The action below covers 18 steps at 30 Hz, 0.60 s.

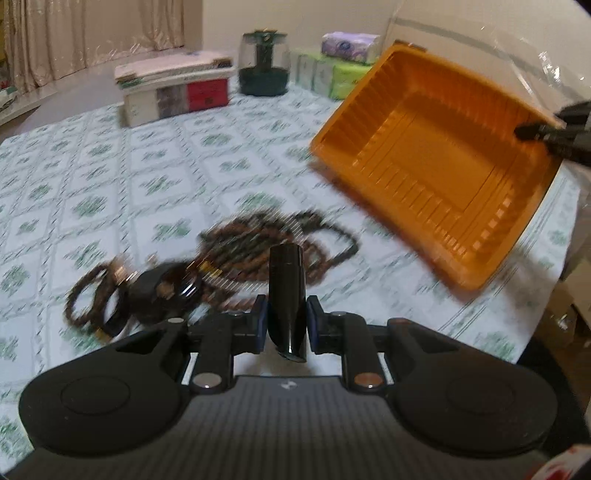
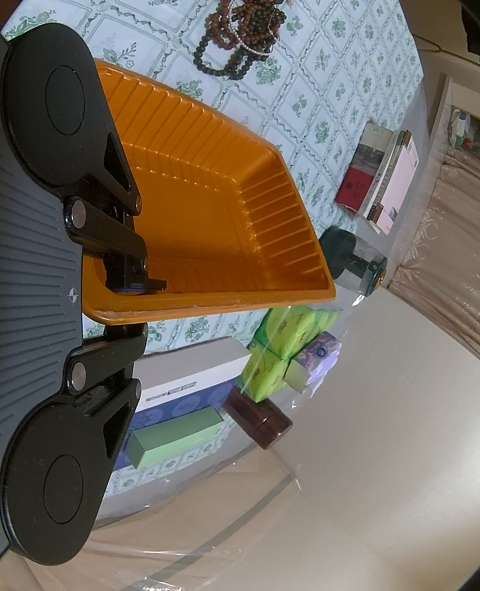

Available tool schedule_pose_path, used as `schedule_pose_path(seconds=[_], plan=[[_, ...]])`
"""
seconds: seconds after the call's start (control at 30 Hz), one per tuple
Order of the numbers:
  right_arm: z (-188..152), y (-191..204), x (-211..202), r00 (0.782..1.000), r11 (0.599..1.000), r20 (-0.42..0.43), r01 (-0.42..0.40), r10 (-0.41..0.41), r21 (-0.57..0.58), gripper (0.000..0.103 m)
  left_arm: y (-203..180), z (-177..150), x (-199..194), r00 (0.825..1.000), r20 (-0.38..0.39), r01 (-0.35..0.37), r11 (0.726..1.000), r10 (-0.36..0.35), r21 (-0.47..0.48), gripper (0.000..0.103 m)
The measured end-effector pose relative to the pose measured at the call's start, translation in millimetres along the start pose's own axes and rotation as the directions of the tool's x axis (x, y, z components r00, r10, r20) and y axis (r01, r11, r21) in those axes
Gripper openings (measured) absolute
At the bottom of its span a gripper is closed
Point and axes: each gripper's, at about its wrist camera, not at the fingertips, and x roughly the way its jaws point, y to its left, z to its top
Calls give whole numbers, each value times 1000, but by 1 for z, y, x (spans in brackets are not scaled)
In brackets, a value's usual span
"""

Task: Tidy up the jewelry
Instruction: 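Carry the black pendant into the orange tray and open the left gripper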

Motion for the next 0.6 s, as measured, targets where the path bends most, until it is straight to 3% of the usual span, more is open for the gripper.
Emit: schedule_pose_path(seconds=[0.27, 0.6], plan=[[-3, -8, 4, 999, 1000, -43, -27, 27, 16, 3, -46, 42, 21, 994, 31, 106, 993, -108, 52, 19], [-11, -15, 15, 986, 997, -157, -62, 55, -40, 3, -84, 72, 54, 985, 10, 170, 981, -172, 98, 19]])
